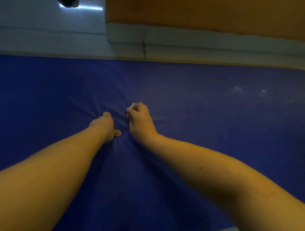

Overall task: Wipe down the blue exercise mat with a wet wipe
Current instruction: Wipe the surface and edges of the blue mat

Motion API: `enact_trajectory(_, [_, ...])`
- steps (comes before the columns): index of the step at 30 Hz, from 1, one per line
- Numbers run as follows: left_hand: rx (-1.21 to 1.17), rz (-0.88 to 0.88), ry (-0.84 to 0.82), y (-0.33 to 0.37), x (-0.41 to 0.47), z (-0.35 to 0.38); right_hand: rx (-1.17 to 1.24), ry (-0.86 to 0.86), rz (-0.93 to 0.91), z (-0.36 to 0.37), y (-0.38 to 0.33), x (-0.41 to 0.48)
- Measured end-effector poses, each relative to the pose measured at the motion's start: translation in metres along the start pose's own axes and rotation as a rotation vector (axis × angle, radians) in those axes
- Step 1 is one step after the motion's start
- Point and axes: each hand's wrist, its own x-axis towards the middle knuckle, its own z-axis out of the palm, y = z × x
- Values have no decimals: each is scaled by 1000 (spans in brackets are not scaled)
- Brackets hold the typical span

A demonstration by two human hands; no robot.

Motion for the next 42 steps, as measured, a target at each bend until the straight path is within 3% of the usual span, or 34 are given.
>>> enact_trajectory(2, [-9, 2, -5, 0, 0, 0, -32, -18, -60, -3, 13, 5])
enact_trajectory(4, [-21, 7, -11, -1, 1, -1, -112, 60, 35, -25, 41, 20])
enact_trajectory(7, [-26, 12, -23, -2, 0, -2, -319, 32, 309, -84, 99, 35])
enact_trajectory(10, [-24, 12, -23, 0, 2, -2, -410, 112, 645, -123, 142, 36])
enact_trajectory(12, [-20, 0, -27, -1, 4, -4, -383, 153, 723, -114, 132, 39])
enact_trajectory(15, [-19, -1, -24, -2, 6, -2, -244, 179, 633, -78, 84, 31])
enact_trajectory(18, [-7, 7, -7, -3, 5, -1, -85, 193, 394, -40, 39, 8])
enact_trajectory(23, [-23, 7, -1, -4, 4, 0, 24, -59, 19, -11, -6, -34])
enact_trajectory(27, [-61, 29, -1, -6, 4, 2, -229, -6, 45, -57, 48, -13])
enact_trajectory(32, [-108, 42, 16, -6, 0, 5, -410, 27, 609, -118, 112, -6])
enact_trajectory(34, [-135, 43, 31, -7, -4, 7, -378, 43, 700, -111, 101, -1])
enact_trajectory(37, [-134, 50, 68, -10, -10, 12, -232, 77, 598, -70, 50, -9])
enact_trajectory(42, [-83, 67, 105, -23, -24, 19, 12, 24, 211, 9, -45, -57])
